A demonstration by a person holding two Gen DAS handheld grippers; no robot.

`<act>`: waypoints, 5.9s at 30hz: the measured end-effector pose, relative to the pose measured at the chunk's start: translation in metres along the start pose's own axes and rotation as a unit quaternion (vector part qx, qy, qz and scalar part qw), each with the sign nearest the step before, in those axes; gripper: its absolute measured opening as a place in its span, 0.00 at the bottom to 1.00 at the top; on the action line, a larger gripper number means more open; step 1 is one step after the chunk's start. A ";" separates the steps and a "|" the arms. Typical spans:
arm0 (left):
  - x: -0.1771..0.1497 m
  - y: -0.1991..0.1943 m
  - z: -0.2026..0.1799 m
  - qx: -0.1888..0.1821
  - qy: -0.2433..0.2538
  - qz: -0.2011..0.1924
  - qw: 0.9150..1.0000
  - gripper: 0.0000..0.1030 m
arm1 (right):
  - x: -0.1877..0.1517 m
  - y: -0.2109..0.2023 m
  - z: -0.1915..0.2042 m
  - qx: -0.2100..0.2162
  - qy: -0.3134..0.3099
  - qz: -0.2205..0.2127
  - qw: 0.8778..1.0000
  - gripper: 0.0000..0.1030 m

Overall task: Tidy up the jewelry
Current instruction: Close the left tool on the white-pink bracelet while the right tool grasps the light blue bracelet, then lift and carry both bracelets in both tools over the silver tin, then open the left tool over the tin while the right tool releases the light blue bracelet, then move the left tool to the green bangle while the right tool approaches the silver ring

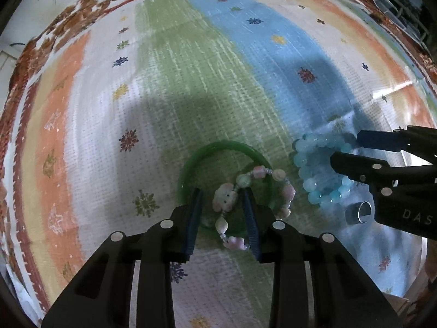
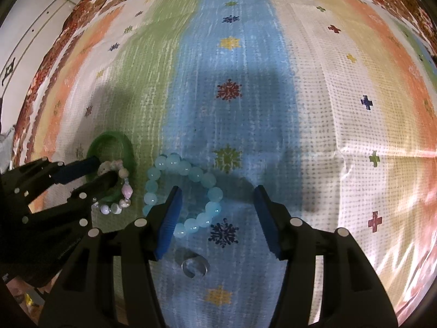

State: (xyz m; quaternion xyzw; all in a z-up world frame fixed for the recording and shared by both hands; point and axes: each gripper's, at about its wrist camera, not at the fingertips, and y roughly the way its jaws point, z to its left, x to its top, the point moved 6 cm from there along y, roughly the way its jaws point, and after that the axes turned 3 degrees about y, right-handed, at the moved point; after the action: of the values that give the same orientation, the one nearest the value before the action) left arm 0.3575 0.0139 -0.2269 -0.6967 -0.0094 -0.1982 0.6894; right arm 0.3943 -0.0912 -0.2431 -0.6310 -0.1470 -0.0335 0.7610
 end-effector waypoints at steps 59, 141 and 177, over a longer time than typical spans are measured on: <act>-0.036 -0.162 -0.060 0.040 0.052 -0.171 0.983 0.17 | -0.076 -0.148 0.036 0.061 -0.074 -0.119 0.988 0.13; -0.105 -0.185 -0.041 0.004 -0.043 -0.163 0.986 0.42 | -0.140 -0.164 0.051 0.086 -0.099 -0.112 0.985 0.46; -0.052 -0.119 -0.007 -0.008 -0.091 -0.094 0.991 0.45 | -0.087 -0.117 0.024 0.025 -0.061 -0.086 0.994 0.61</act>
State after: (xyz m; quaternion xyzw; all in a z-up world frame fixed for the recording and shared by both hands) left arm 0.2735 0.0262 -0.1285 -0.7134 -0.1362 -0.1983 0.6582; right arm 0.2794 -0.1034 -0.1516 -0.5980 -0.2475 -0.0566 0.7602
